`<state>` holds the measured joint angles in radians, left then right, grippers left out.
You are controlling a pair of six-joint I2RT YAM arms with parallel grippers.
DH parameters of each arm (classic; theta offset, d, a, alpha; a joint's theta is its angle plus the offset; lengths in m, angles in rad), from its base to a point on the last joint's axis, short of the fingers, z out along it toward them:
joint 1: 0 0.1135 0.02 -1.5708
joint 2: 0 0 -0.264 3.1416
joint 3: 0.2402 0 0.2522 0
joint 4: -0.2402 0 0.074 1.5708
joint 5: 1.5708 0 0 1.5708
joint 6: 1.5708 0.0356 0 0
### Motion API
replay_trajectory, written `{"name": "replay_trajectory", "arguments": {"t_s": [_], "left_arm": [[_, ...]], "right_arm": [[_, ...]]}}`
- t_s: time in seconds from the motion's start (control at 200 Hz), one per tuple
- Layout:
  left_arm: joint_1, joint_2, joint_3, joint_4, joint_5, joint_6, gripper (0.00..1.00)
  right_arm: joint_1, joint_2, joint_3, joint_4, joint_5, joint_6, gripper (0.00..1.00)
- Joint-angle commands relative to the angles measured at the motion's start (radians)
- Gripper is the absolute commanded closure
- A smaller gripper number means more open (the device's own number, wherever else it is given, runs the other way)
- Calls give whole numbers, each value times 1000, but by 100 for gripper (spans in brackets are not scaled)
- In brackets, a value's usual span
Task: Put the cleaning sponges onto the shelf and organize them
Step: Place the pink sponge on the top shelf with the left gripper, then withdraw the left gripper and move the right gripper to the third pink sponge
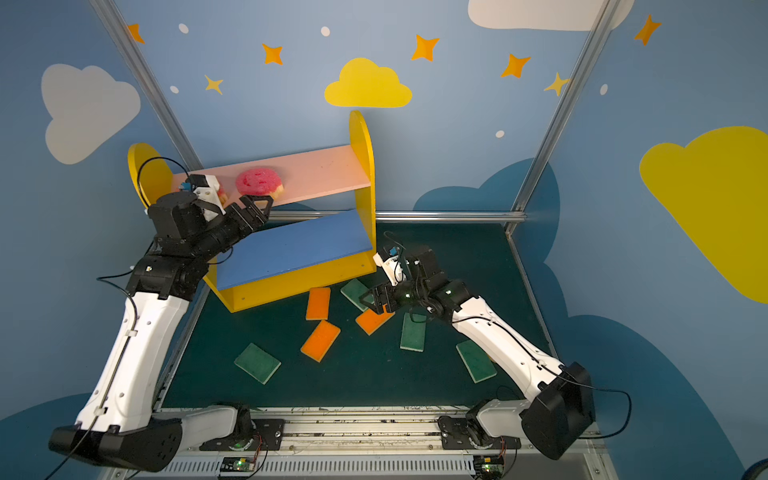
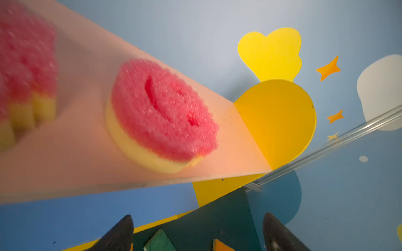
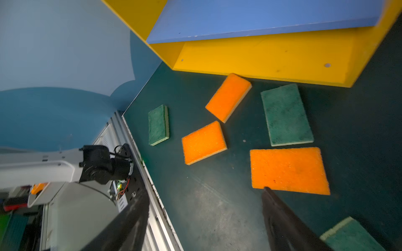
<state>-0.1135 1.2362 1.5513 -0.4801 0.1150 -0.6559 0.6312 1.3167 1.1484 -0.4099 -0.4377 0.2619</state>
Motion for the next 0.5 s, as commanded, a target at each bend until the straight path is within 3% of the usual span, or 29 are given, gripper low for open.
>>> {"name": "replay_trajectory", "arguments": {"t_s": [0.0, 0.305, 0.491], "left_arm": [[-59, -22, -65, 34, -35, 35, 8], [-273, 8, -244, 151, -71, 25, 5], [-379, 64, -298, 205, -115, 38, 4]], "right_arm": [[-38, -38, -28, -22, 119, 82, 20], [-224, -141, -126, -30, 178, 238, 20], [-398, -200, -218, -35, 197, 346, 20]]}}
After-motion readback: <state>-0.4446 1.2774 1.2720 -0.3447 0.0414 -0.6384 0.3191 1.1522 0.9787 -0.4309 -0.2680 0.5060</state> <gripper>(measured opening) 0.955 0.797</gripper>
